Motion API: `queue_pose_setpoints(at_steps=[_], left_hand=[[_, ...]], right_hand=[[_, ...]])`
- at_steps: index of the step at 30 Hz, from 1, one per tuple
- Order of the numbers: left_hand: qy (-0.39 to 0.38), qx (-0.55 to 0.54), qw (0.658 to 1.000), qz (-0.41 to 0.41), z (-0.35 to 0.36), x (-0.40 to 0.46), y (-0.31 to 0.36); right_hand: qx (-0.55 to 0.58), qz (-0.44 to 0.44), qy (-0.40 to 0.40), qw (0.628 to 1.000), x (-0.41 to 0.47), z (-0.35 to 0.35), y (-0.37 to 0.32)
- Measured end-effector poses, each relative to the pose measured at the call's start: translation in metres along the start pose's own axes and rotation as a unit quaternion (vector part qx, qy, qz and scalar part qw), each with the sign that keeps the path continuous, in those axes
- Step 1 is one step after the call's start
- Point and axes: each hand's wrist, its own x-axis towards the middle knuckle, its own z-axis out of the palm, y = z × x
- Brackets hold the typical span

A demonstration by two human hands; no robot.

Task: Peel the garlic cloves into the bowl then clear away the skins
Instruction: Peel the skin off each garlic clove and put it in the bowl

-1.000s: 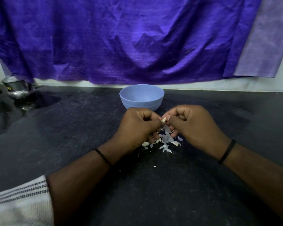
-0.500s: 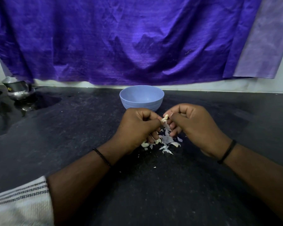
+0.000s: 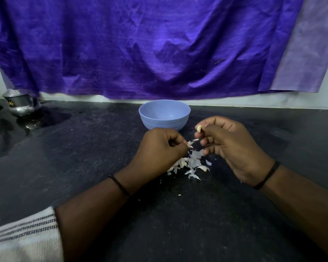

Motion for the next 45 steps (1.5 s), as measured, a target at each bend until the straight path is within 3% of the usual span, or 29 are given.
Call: queue_pose_setpoints(at_steps=[7,10,17,22,26,31,40,45], left_hand=[[0.01,0.121,0.992,0.039,-0.003,0.0,-0.002],[0.01,0.125,0.991,0.054,-0.003,0.003,0.0],[0.013,-0.129,0.991,0.026,0.003,-0.003,0.007],[0.014,-0.19,0.981,-0.026,0.004,-0.003,0.008],[0.026,-0.212,0.977,-0.025,0.005,-0.004,0.008],[0.034,-0.179,0.983,-0.016,0.005,-0.006,0.009],[0.075,-0.012,0.993,0.093,0.006,-0.005,0.002],[0.064,-0.027,0.995,0.076,0.005,-0.006,0.004]], right_hand=[[-0.01,0.011,-0.018,1.0,-0.002,0.0,0.0],[-0.016,0.01,-0.023,1.0,-0.002,0.0,0.001],[-0.016,0.012,-0.049,0.999,-0.001,0.0,0.003],[0.012,0.006,-0.044,0.999,-0.002,0.003,0.002],[-0.045,-0.022,-0.034,0.998,-0.003,0.003,0.001],[-0.183,-0.091,-0.007,0.979,-0.004,0.003,0.002],[-0.245,-0.139,0.019,0.959,-0.007,0.003,0.003],[-0.251,-0.154,0.028,0.955,-0.007,0.004,0.003]])
